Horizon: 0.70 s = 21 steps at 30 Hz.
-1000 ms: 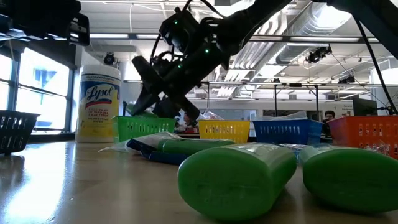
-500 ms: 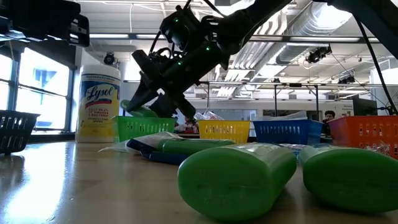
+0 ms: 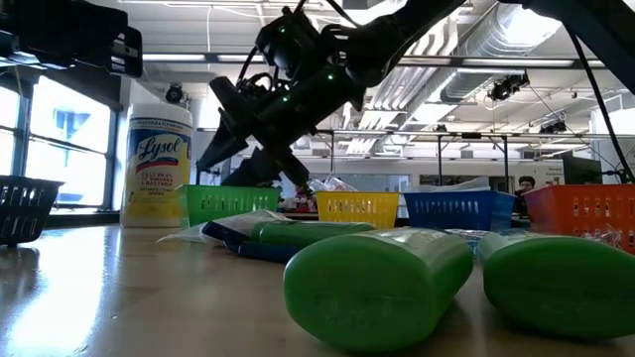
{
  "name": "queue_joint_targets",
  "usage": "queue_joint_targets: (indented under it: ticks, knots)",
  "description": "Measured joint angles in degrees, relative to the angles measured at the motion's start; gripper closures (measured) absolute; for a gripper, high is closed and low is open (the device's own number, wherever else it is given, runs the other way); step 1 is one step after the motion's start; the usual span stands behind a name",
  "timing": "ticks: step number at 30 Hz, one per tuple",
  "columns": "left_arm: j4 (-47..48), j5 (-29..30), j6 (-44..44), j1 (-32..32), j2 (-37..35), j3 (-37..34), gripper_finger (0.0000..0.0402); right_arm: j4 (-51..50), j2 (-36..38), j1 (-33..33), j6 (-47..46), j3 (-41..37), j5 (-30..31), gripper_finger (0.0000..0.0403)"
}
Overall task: Pick & Place Travel size toiletries
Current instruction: Put the left razor into the black bin
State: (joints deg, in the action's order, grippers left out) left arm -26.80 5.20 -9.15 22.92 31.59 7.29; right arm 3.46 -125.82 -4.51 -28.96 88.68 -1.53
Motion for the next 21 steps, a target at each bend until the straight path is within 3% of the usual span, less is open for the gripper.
queue_joint_targets:
  ticks: [8, 16, 18, 21]
  knots:
    - [3.9, -0.1, 0.1, 0.0, 0.0, 0.0, 0.0401, 5.7, 5.5, 1.0, 10.1, 0.0, -4.0, 0.0197]
    - [5.4, 0.0, -1.0, 0.0, 0.0, 0.0, 0.0401, 4.1, 18.8, 4.2, 22.1, -0.5, -5.5, 0.0315]
    - [6.1, 0.0, -1.0, 0.0, 0.1, 0.0, 0.0401, 3.5, 22.7, 5.2, 25.3, -0.9, -9.6, 0.0354]
    - [7.3, 0.0, -1.1, 0.0, 0.1, 0.0, 0.0401, 5.8, 28.5, 5.9, 25.9, -3.2, -22.1, 0.0393]
